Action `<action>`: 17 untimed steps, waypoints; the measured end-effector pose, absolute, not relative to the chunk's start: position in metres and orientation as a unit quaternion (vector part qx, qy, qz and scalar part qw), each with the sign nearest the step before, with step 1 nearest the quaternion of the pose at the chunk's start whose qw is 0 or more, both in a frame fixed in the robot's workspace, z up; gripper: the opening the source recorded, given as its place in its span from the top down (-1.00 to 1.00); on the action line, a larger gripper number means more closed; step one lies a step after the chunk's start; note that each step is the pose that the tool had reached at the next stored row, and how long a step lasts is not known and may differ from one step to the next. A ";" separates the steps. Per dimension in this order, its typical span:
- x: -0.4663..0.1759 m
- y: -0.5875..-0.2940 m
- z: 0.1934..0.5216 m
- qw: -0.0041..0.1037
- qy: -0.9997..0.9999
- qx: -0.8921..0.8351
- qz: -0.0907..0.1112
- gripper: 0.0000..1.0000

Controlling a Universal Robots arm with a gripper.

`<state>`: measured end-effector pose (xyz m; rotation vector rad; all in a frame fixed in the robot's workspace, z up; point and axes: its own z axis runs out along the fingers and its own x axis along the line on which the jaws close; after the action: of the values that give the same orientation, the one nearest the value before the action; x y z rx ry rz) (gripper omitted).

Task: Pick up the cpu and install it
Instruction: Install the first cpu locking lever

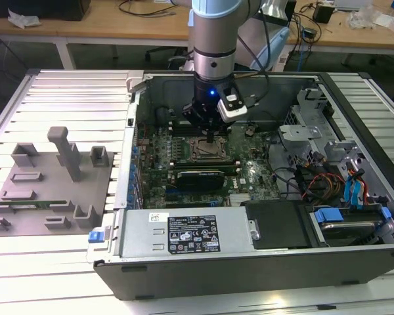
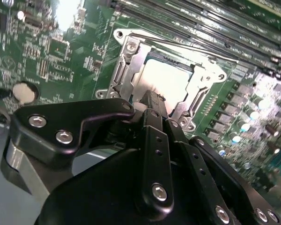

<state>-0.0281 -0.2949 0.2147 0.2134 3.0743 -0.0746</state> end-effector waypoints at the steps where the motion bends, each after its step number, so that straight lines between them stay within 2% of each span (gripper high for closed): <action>1: -0.028 -0.295 0.215 0.030 0.997 0.069 -0.024 0.79; 10: -0.028 -0.295 0.232 0.030 0.997 0.069 -0.024 0.79; 17: -0.029 -0.304 0.233 0.030 0.997 0.068 -0.024 0.79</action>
<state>-0.0289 -0.3038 0.2329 0.2083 3.0744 -0.0741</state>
